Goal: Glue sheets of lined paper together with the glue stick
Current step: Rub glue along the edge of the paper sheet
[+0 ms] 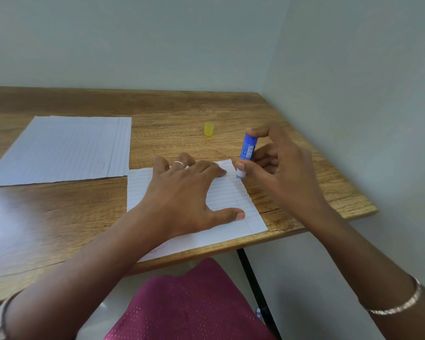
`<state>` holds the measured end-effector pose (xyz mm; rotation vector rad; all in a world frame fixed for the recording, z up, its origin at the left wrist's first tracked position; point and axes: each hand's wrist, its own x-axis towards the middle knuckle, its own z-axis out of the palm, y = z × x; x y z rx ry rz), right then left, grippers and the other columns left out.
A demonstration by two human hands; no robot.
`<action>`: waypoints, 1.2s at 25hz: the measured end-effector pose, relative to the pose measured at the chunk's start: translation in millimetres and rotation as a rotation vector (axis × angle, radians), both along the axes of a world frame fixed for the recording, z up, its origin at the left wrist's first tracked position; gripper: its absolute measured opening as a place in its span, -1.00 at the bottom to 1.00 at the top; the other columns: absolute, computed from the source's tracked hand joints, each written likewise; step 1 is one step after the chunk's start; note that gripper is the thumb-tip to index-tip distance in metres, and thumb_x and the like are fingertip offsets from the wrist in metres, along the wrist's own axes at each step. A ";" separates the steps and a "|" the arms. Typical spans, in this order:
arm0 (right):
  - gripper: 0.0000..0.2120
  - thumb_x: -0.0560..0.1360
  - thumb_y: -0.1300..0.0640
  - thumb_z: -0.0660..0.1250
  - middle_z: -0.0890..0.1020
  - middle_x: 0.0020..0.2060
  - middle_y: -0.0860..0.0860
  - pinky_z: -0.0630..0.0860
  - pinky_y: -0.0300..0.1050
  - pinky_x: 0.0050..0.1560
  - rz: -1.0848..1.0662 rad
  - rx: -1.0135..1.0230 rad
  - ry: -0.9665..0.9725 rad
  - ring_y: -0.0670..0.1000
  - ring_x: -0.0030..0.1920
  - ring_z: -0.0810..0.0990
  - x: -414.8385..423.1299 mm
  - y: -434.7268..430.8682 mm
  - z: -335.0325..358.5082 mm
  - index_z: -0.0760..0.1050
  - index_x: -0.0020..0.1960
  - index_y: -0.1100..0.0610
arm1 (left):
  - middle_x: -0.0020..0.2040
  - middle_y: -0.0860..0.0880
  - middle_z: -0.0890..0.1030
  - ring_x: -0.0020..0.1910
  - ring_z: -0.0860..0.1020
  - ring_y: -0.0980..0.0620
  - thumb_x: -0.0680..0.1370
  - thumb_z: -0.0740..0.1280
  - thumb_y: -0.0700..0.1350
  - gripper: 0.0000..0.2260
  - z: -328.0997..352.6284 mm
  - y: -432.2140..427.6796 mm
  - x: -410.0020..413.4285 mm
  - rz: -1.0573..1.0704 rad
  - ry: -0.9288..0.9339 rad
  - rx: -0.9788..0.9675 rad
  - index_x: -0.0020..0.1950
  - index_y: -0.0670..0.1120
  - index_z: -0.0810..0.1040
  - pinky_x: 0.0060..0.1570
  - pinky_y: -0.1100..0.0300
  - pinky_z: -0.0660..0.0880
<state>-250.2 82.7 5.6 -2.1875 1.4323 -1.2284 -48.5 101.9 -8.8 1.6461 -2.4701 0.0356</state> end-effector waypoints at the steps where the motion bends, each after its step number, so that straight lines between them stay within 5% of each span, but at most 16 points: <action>1: -0.59 0.50 0.08 0.55 0.71 -0.21 -0.11 0.60 -0.42 -0.16 0.003 0.004 0.034 -0.18 -0.18 0.71 0.3 4.6 -2.4 0.48 0.27 0.01 | 0.51 0.21 0.32 0.46 0.24 0.00 0.34 -0.03 0.61 -0.18 -0.1 0.2 -0.1 -0.003 -0.002 -0.001 0.49 0.22 0.24 0.24 -0.09 0.09; 13: -0.60 0.50 0.11 0.53 0.71 -0.25 -0.08 0.66 -0.28 -0.13 -0.009 -0.101 0.030 -0.17 -0.27 0.69 16.1 -33.4 -7.9 0.50 0.28 0.08 | 0.52 0.22 0.30 0.49 0.21 0.00 0.35 -0.02 0.61 -0.16 -0.2 0.9 -0.1 0.004 -0.009 0.009 0.51 0.21 0.24 0.26 -0.08 0.07; 20: -0.58 0.46 0.09 0.58 0.74 -0.23 -0.06 0.62 -0.34 -0.16 0.001 0.025 -0.095 -0.14 -0.23 0.74 -4.3 18.0 3.3 0.48 0.24 0.02 | 0.52 0.21 0.30 0.48 0.21 -0.02 0.31 -0.08 0.62 -0.13 -0.6 -0.3 -0.6 0.010 -0.031 0.013 0.51 0.21 0.24 0.27 -0.11 0.10; 26: -0.60 0.48 0.10 0.56 0.67 -0.24 -0.19 0.58 -0.44 -0.19 0.036 0.026 0.040 -0.20 -0.16 0.70 -3.9 30.2 -8.0 0.49 0.24 0.00 | 0.52 0.22 0.31 0.48 0.22 -0.01 0.24 -0.17 0.62 -0.06 0.0 0.1 -0.5 0.023 -0.029 0.024 0.51 0.22 0.24 0.30 -0.14 0.11; 30: -0.59 0.49 0.08 0.55 0.71 -0.22 -0.09 0.57 -0.47 -0.17 0.006 -0.006 0.039 -0.20 -0.12 0.69 1.7 11.8 -8.8 0.49 0.27 0.02 | 0.51 0.21 0.33 0.49 0.20 0.00 0.25 -0.12 0.64 -0.08 0.0 -2.3 -0.3 0.016 -0.010 0.038 0.50 0.23 0.24 0.31 -0.16 0.11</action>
